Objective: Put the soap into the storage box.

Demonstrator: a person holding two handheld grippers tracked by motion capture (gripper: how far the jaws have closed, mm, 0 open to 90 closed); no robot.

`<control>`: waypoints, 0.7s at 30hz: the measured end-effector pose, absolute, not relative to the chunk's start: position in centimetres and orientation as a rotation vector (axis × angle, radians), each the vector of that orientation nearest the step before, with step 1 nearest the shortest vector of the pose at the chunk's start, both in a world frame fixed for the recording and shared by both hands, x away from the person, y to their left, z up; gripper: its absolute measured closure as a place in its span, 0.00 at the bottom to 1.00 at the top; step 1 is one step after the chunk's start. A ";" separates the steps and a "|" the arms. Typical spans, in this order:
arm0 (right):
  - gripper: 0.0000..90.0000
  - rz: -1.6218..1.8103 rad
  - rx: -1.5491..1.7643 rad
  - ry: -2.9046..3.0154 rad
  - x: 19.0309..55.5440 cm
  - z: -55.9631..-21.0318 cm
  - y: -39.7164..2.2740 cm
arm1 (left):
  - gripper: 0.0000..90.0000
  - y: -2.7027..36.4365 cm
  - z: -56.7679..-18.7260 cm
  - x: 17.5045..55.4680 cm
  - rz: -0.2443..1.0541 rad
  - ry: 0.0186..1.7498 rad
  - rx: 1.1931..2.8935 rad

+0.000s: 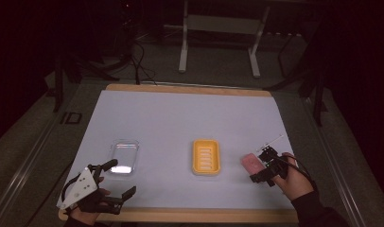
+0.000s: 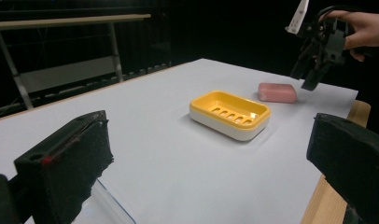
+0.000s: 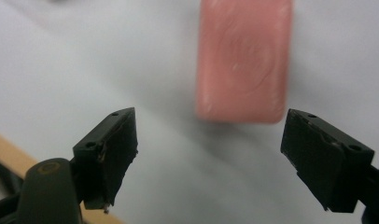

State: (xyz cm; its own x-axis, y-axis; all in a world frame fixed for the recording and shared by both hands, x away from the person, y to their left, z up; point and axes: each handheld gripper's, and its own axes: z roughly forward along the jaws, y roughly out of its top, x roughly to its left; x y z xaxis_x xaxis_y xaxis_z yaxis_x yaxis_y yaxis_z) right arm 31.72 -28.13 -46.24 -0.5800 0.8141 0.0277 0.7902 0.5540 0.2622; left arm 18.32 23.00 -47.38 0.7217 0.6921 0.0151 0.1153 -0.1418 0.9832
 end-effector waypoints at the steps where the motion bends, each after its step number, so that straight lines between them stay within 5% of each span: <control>1: 0.20 0.431 1.393 2.649 31.9 -46.1 -28.2 | 0.00 23.0 -47.4 18.3 0.567 0.656 1.664; 21: 0.11 0.663 1.255 2.660 33.1 -46.1 -28.3 | 0.00 23.0 -47.4 18.3 0.563 0.653 1.664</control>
